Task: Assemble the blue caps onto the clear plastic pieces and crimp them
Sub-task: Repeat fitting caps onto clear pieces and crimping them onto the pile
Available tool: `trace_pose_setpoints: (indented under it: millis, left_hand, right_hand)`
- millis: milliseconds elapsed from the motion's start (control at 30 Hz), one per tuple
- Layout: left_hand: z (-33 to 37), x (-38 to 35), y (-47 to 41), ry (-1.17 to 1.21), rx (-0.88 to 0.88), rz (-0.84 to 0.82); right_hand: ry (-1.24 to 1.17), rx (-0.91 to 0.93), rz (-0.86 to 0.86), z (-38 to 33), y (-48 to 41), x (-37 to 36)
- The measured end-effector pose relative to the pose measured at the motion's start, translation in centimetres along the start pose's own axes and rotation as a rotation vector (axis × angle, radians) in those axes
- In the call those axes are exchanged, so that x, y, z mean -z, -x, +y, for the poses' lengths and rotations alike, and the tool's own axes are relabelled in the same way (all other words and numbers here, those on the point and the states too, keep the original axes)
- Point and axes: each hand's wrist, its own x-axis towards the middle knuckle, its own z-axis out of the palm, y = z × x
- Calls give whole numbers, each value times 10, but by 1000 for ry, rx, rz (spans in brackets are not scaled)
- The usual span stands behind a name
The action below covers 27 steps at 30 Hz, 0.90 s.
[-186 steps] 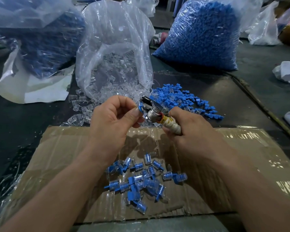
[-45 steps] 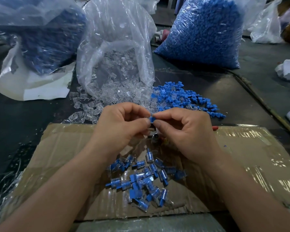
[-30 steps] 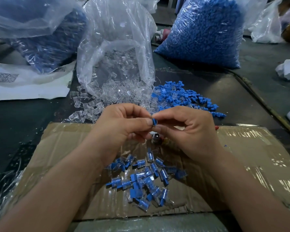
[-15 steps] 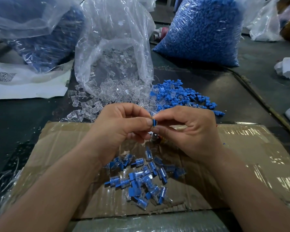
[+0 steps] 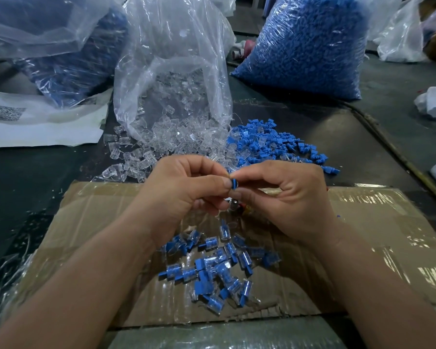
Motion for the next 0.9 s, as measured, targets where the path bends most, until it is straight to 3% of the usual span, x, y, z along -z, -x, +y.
trace_pose_setpoints:
  millis: [700,767,900]
  left_hand:
    - [-2,0,-2,-32,-10,9]
    - [-3,-1,-2,-28,-17,29]
    - [-4,1,-3,35,-7,59]
  right_hand:
    - [65,9,-37,-2,-2,1]
    - [111,-45,-90,1,-4,6]
    - [165,-371,-199,9,-3,34]
